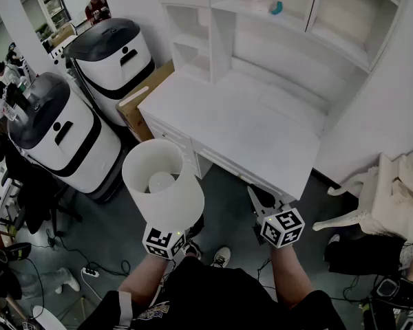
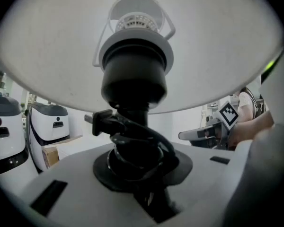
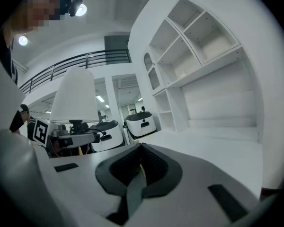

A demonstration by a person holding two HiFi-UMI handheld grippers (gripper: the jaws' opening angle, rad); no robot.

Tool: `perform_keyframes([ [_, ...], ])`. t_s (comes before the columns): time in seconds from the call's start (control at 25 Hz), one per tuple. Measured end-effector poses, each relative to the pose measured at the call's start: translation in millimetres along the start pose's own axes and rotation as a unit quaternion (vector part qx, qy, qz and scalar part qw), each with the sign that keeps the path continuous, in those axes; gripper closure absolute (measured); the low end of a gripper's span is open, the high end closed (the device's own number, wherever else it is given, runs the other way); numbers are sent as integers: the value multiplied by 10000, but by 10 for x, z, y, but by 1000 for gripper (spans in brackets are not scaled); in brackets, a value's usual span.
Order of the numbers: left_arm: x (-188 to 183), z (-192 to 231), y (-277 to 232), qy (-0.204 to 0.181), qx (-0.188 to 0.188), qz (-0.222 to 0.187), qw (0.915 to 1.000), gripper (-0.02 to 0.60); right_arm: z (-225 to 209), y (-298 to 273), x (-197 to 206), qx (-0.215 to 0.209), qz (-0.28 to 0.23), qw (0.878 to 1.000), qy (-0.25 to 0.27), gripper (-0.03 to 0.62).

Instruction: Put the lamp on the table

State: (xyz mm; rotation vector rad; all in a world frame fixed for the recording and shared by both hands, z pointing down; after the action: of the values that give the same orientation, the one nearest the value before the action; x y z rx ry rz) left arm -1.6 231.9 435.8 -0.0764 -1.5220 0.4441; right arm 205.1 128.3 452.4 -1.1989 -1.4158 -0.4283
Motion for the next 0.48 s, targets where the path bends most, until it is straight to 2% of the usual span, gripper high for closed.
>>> perform_keyframes([
  [0.48, -18, 6, -1, 8, -25, -6, 10000, 488, -5, 0, -1, -42, -32, 10000, 16, 569],
])
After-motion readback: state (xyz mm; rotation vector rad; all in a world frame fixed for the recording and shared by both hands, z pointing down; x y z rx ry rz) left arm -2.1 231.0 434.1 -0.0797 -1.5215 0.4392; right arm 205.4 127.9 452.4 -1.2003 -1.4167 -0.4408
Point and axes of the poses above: the fingertips, and each gripper's own axes: y backward along the fingers, z to its left, x out of its underside, the point moved 6 cm from there along y, backward along the fingers, and after that the axes turned 11 degrees about z, right-handed, at the moved point
